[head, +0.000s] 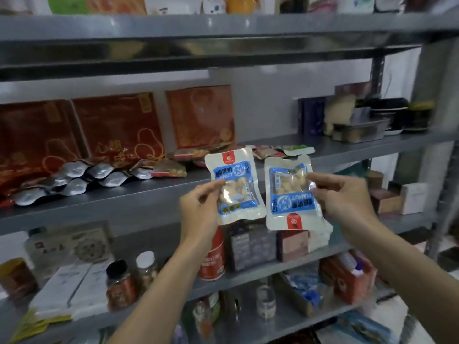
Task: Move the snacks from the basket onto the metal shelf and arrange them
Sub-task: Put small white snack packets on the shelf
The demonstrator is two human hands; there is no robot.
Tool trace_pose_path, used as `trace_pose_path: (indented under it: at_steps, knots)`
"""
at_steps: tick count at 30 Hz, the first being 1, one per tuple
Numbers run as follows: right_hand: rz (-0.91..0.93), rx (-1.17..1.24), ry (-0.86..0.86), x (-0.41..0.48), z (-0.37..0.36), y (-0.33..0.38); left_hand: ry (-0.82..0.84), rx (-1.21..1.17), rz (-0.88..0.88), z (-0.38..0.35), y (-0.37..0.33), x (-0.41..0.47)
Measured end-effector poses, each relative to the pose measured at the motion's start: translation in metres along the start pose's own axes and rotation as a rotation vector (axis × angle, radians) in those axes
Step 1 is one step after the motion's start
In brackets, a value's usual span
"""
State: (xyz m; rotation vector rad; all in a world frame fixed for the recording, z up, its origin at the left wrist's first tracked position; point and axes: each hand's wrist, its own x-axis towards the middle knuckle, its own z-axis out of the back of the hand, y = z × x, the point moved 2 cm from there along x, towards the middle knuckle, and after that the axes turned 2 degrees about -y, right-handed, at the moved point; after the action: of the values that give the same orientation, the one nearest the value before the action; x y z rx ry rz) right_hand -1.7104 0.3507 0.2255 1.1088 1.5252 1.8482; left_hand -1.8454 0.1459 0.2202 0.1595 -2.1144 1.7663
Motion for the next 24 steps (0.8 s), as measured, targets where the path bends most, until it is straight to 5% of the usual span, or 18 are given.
trace_pose_path:
  at_steps: [10, 24]
  knots:
    - [-0.020, 0.030, 0.019, 0.185, 0.041, 0.001, -0.014, 0.061, 0.011, -0.138, 0.002, 0.122]
    - [-0.085, -0.010, 0.320, 0.363, -0.032, -0.026, -0.207, 0.311, 0.051, -0.213, 0.046, 0.231]
